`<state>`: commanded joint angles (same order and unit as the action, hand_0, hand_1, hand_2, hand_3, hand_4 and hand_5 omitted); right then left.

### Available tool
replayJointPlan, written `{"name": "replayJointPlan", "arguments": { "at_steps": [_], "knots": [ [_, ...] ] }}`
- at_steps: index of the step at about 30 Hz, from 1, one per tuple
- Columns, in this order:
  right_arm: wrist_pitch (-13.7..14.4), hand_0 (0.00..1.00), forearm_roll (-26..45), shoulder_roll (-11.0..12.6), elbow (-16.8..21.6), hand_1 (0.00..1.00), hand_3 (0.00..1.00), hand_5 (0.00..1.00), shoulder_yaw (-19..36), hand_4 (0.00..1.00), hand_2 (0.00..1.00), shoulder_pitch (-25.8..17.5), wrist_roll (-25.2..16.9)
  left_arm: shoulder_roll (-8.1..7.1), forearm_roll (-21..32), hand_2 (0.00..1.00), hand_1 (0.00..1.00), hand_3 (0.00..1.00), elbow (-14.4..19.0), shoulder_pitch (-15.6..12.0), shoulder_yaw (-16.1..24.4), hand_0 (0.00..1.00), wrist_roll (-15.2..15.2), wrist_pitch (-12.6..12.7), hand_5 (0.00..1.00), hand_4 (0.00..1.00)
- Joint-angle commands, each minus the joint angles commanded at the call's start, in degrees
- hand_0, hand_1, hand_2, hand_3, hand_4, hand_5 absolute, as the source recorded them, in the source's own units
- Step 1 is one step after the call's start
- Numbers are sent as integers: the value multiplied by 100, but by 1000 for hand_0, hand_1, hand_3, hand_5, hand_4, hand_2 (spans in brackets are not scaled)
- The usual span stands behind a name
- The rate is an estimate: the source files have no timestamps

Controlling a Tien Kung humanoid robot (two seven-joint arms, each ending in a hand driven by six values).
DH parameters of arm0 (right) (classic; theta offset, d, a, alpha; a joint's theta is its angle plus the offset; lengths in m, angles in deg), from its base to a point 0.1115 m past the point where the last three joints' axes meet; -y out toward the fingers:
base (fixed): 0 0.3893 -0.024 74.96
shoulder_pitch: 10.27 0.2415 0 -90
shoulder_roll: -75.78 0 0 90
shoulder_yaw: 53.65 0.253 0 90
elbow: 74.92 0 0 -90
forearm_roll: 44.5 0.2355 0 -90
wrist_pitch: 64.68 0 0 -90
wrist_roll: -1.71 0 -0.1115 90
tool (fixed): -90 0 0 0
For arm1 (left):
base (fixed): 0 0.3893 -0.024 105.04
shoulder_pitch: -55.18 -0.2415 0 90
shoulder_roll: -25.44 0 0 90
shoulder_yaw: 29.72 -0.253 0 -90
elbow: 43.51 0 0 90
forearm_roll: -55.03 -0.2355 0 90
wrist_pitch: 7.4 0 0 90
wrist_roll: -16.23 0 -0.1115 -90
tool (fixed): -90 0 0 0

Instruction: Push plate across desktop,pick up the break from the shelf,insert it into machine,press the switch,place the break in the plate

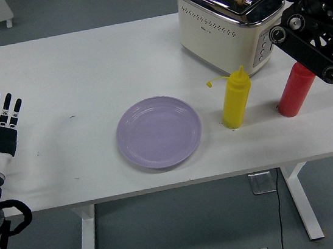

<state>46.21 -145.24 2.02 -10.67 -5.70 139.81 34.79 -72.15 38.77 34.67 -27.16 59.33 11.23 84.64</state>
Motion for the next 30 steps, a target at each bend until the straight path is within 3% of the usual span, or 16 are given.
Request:
{"name": "replayJointPlan", "arguments": {
  "at_steps": [17,18,23,24,29,30],
  "knots": [
    [129,373,-124,-164,-323,374,474,2,-147,268,450,1,-110,7,6,931,871,828,-8,-4,-48,831,-1,-3,998,626],
    [118,353,-116,-164,-327,431,514,2,-154,368,498,1,-115,7,6,931,872,828,-8,-3,-48,831,-1,-3,998,626],
    [-80,353,-34,-161,-362,431,514,2,-180,368,498,13,-151,5,6,931,872,828,-8,5,-41,831,-2,-3,998,626],
    [-178,421,3,-160,-383,510,704,142,-192,605,610,17,-174,5,5,931,872,827,-8,8,-39,831,0,-3,998,626],
    [-399,421,35,-155,-438,510,704,142,-214,605,610,16,-221,1,0,931,872,827,-5,12,-13,831,3,-7,998,626],
    [-422,464,34,-153,-442,566,801,191,-217,676,720,15,-222,0,-1,931,872,825,-5,13,-9,831,3,-7,998,627]
  ]
}}
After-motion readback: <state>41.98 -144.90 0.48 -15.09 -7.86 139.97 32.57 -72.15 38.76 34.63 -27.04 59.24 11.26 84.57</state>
